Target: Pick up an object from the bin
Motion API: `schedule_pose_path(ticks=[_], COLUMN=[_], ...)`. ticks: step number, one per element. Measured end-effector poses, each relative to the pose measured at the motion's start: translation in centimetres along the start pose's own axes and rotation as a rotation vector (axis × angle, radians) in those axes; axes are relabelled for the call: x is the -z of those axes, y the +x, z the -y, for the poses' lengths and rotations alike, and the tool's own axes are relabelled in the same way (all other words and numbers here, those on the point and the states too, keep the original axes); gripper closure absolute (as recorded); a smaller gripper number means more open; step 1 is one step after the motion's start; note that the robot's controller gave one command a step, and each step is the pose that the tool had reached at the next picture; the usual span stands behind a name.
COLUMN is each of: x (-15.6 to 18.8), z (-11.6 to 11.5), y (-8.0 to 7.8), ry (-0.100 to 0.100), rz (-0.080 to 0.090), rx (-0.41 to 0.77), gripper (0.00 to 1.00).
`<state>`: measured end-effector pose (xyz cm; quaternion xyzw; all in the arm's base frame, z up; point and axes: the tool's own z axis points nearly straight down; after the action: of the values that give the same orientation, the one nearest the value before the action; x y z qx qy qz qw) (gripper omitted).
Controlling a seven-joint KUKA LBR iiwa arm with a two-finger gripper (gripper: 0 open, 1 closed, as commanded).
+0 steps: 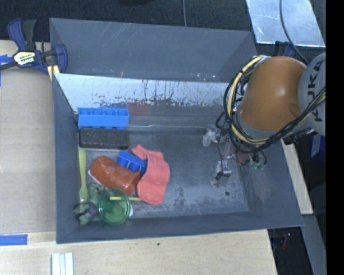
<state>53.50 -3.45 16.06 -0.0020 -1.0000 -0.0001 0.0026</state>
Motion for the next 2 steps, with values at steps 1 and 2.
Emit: schedule_pose_path(ticks=[1, 2], x=[0.4, 3.2], z=[0.0, 0.5], y=[-0.1, 2.4], ry=[0.000, 0.000], rz=[0.006, 0.001], rx=[0.000, 0.201], gripper=[0.00, 0.00])
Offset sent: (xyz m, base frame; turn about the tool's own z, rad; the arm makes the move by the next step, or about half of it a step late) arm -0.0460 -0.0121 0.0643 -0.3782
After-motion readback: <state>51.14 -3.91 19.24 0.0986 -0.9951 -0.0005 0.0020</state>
